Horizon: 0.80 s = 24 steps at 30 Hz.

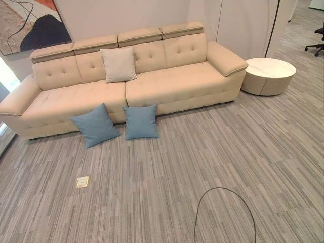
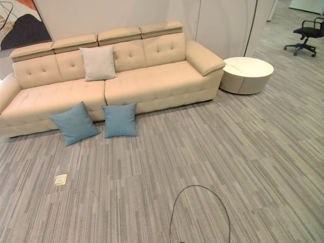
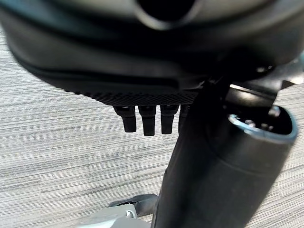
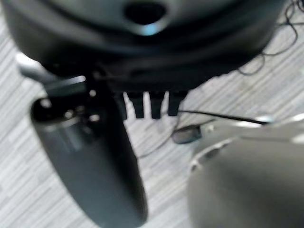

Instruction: Pick up all the scattered cushions and arrange them neatly on the sofa.

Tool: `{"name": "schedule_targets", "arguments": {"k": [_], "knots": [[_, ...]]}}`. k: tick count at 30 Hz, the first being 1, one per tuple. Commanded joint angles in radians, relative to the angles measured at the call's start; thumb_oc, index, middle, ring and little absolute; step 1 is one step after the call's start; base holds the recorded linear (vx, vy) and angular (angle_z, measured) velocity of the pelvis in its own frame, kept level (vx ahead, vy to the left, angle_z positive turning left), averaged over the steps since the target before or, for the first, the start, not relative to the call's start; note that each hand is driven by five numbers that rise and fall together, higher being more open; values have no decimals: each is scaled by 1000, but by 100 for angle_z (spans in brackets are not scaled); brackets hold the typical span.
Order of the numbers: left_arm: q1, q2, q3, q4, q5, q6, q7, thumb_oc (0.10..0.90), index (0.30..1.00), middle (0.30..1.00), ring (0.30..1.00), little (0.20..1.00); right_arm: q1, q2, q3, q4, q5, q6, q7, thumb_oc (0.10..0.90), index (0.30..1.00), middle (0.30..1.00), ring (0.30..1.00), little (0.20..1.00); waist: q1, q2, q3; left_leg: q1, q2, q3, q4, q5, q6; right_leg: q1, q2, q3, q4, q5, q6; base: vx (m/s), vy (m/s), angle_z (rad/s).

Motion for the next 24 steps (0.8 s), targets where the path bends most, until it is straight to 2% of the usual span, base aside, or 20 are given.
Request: {"name": "schedule_targets", "arguments": {"k": [1,13,22,24], "knots": [[-73,11,-10,45,1,-18,21,800,900,900,900,900,-44,28,19,19,-14,-17,2,800,900,900,900,900,28,-33,-5,15,84,14,6,-74,-80,-39,-113,-13,-12,7,130,0,0,0],[-75,-5,-34,36,-1,-14,17,800,900,900,900,900,-61,30,55,-24,-26,-23,-1,800,900,900,900,900,26,-27,7,11,89,14,6,-68,-85,-47,-108,-13,-12,5,126,2,-3,0],[-75,-3,-42,14,-18,-26,19,800,900,900,900,900,-70,17,97,-46,-87,-30,-4,800,900,900,900,900,30,-14,54,-22,98,-7,6,-50,-88,-70,-94,-27,-12,5,115,-14,-35,2],[-81,11,-45,9,-22,-28,23,800,900,900,900,900,-92,1,111,-64,-107,-39,-12,800,900,900,900,900,37,-3,100,-41,108,-29,6,-31,-89,-110,-92,-44,43,-11,101,-96,-69,9]]}}
